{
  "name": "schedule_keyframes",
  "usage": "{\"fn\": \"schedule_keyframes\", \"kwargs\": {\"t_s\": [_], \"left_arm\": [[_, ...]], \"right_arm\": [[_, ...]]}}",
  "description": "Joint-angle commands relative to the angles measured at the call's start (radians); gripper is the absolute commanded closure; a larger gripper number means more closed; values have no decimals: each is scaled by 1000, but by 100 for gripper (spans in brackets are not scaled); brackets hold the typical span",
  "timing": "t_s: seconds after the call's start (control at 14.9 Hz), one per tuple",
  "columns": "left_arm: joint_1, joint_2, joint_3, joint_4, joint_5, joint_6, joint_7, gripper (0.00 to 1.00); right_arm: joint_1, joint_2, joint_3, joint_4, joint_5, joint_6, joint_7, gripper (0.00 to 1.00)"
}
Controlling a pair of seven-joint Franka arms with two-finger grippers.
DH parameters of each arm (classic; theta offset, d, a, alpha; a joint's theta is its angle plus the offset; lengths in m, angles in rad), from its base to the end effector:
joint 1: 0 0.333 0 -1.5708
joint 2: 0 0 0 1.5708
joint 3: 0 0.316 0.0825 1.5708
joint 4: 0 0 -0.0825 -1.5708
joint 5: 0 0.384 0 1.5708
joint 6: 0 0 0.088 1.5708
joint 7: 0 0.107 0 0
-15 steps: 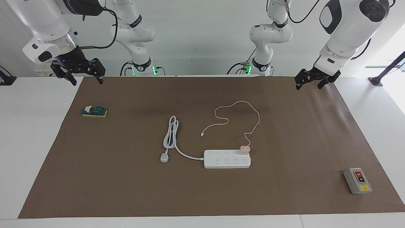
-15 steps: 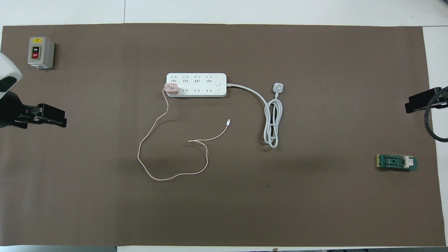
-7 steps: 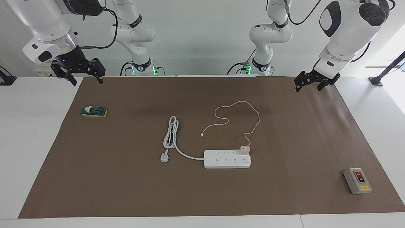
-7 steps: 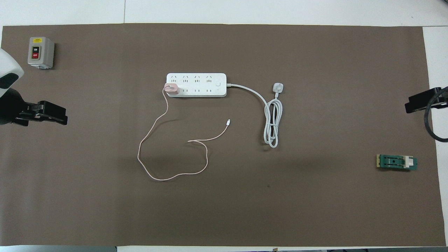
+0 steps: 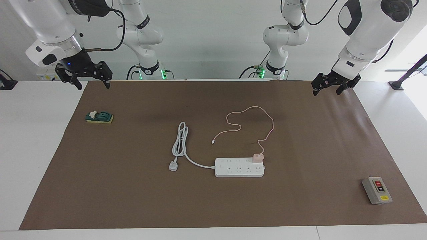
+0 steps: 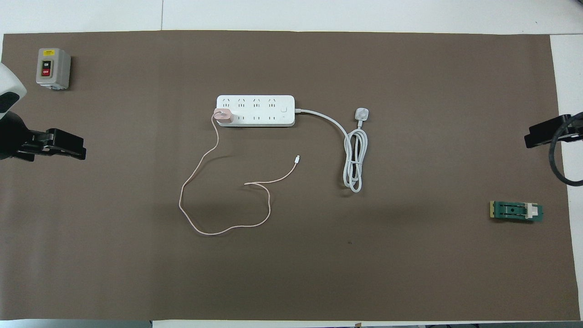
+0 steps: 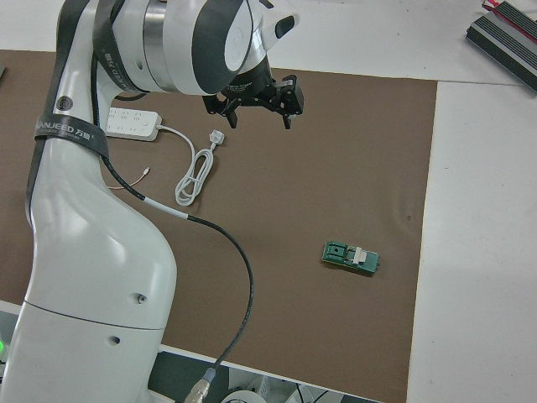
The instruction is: Plug charger into power strip
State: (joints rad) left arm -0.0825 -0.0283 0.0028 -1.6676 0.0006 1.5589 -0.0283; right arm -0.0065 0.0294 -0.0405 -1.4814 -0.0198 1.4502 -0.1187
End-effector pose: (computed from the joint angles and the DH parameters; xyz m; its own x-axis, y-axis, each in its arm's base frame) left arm 0.5397 -0.0430 0.5935 0.9955 -0.0511 -0.0803 -0.0515 -0.9987 -0.0028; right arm 0.5508 -0.0278 0.6397 0.9956 0.0693 -0.0626 0.0703 -0.9974 0.0136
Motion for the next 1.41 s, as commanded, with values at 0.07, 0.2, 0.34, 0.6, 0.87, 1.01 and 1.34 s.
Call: {"fn": "schedule_keyframes", "kwargs": {"t_s": [0.07, 0.2, 0.34, 0.6, 0.87, 1.01, 1.34], "left_arm": [[-10, 8, 9, 34, -7, -7, -5, 0], [-11, 13, 11, 52, -4, -7, -4, 0], [-10, 11, 13, 54, -4, -8, -2, 0], [-11, 13, 13, 52, -5, -10, -2, 0], [-14, 27, 11, 54, -4, -11, -2, 0], [-13, 24, 11, 54, -5, -14, 1, 0], [-13, 25, 11, 52, -5, -8, -1, 0]], "right_arm": [[-9, -23, 7, -25, 17, -8, 16, 0], [-7, -23, 8, -25, 17, -8, 16, 0], [-9, -23, 7, -25, 17, -8, 16, 0], [-9, -23, 8, -25, 17, -8, 16, 0], [-10, -23, 7, -25, 17, -8, 14, 0], [-10, -23, 8, -25, 17, -8, 16, 0], [-10, -23, 8, -25, 17, -8, 16, 0]]}}
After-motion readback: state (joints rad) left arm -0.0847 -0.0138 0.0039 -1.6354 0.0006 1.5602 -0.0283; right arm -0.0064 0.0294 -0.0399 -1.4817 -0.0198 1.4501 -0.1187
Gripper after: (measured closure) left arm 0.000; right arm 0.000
